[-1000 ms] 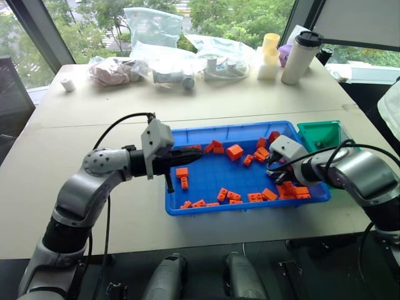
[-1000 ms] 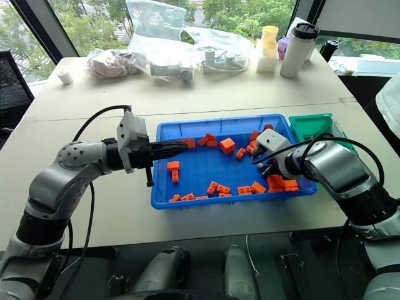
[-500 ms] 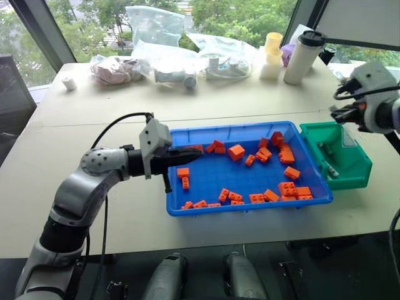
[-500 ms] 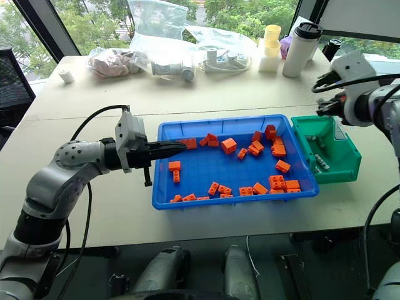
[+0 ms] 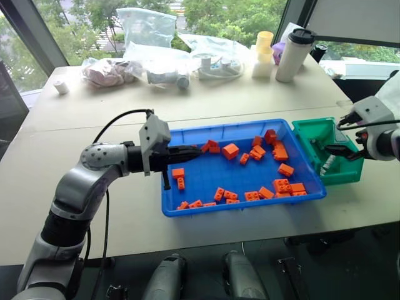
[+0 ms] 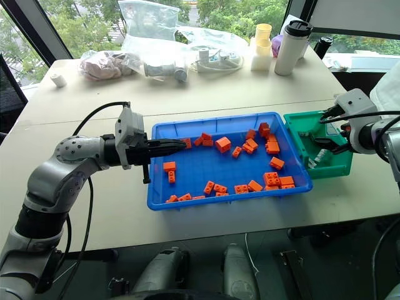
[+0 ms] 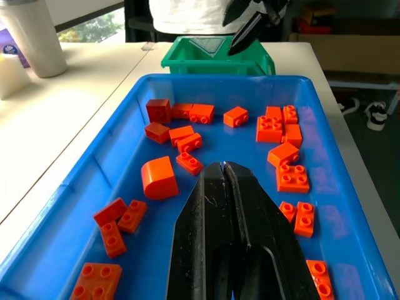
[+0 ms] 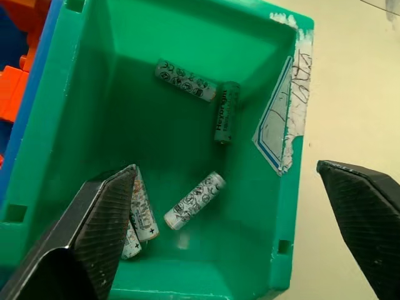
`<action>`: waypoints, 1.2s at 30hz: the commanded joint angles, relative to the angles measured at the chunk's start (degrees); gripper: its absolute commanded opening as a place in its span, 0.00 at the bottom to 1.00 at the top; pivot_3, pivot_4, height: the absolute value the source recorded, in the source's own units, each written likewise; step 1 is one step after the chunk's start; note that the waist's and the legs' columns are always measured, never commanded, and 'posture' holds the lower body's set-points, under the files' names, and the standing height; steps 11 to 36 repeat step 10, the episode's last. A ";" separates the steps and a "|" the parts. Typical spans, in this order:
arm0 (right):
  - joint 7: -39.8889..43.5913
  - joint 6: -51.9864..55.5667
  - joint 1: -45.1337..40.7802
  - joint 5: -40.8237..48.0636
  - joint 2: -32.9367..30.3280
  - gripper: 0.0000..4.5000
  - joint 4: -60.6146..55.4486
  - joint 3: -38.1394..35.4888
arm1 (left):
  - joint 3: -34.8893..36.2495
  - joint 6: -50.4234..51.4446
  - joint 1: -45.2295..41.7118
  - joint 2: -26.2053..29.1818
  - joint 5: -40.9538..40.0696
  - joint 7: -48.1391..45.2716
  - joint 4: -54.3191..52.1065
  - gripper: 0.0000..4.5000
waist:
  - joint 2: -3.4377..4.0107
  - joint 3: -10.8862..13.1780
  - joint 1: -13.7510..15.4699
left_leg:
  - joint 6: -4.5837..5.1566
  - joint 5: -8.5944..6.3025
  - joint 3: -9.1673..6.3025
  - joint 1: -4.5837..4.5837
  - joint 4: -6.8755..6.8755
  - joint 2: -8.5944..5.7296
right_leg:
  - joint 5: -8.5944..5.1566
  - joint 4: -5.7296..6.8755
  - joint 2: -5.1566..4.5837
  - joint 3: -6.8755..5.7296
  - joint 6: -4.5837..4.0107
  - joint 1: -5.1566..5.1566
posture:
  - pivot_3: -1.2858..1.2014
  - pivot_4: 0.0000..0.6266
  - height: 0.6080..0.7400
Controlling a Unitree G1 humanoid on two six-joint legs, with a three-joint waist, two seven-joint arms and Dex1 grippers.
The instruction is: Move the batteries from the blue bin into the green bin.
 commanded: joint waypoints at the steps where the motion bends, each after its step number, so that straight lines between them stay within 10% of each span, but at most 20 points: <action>1: 4.22 -2.50 -0.40 3.80 -0.70 1.00 -7.67 -5.22 | 2.33 0.16 -0.73 0.99 -1.45 -0.28 -1.67 0.00 | 0.00 0.00 0.02 | 0.00 0.00 -0.01 0.00 0.00 0.00 | 0.00 0.00 0.00 0.00 0.00 0.00 | 0.52 0.24 1.00; 10: 14.78 -10.83 9.74 10.44 -1.93 1.00 -24.26 -10.29 | 3.93 2.22 -0.68 3.42 -3.82 -1.31 -2.36 0.00 | -0.02 0.01 0.11 | 0.00 0.00 -0.04 0.00 0.07 0.00 | 0.00 0.00 0.00 -0.02 0.03 0.05 | 0.52 0.24 1.00; 36: 14.78 -10.83 9.74 10.44 -1.93 1.00 -24.26 -10.29 | 3.93 2.22 -0.68 3.42 -3.82 -1.31 -2.36 0.00 | -0.02 0.01 0.11 | 0.00 0.00 -0.04 0.00 0.07 0.00 | 0.00 0.00 0.00 -0.02 0.03 0.05 | 0.52 0.24 1.00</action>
